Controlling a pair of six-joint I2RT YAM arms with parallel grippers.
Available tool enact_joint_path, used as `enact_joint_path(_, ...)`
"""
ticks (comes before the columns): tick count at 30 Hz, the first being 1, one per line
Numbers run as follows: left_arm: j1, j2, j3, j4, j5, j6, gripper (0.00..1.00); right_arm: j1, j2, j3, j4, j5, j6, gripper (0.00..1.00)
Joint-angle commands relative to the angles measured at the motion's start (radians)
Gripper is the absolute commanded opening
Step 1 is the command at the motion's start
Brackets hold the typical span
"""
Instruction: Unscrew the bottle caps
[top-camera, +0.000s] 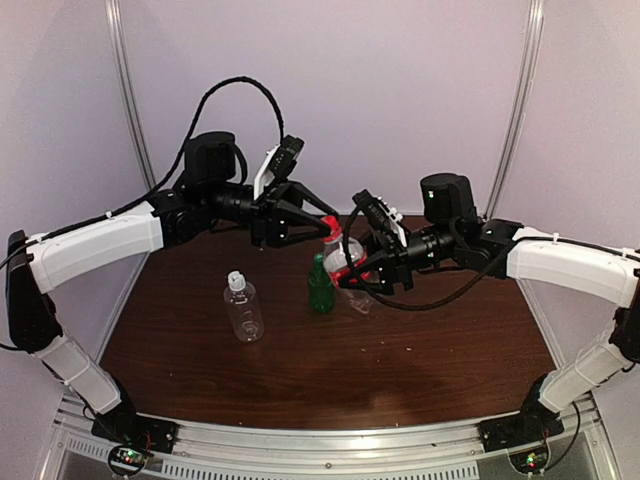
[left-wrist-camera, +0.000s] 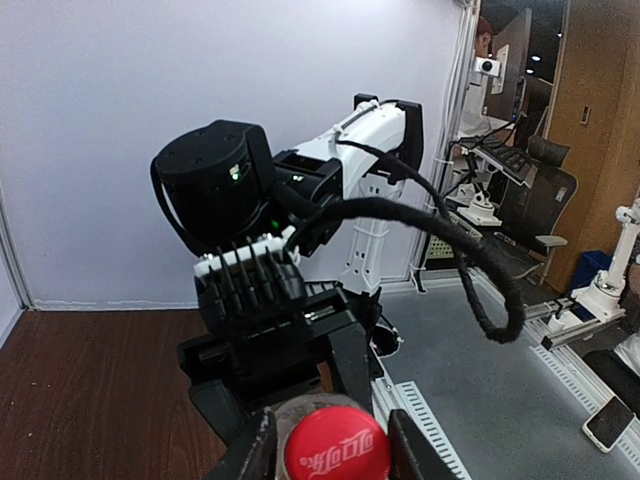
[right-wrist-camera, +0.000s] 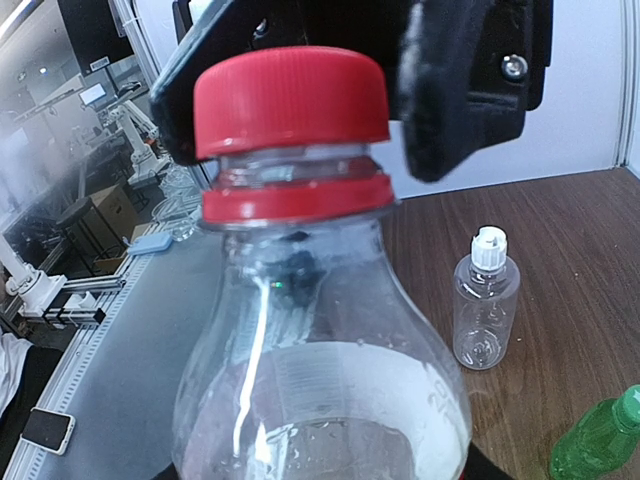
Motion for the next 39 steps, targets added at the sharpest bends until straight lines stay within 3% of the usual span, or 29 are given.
enact_joint_path(1,0.001,0.003,-0.007,0.046,0.017,-0.006,0.36,-0.005,0.004,0.023,0.006,0.019,-0.003,0.48)
enact_joint_path(10,0.001,-0.005,0.005,0.013,-0.123,-0.060,0.25,-0.010,-0.019,0.029,-0.055,0.273,-0.021,0.46)
enact_joint_path(18,-0.020,-0.005,0.037,-0.018,-0.604,-0.374,0.14,-0.002,-0.044,0.001,-0.025,0.662,0.004,0.43)
enact_joint_path(22,-0.048,-0.004,0.036,-0.028,-0.729,-0.470,0.14,0.006,-0.047,-0.012,0.003,0.787,0.025,0.42)
enact_joint_path(28,-0.058,0.010,0.034,-0.009,-0.758,-0.518,0.18,0.024,-0.050,-0.025,0.014,0.859,0.026,0.41)
enact_joint_path(39,-0.057,0.036,0.036,0.060,-0.639,-0.474,0.30,0.023,-0.078,-0.047,0.043,0.723,0.011,0.41)
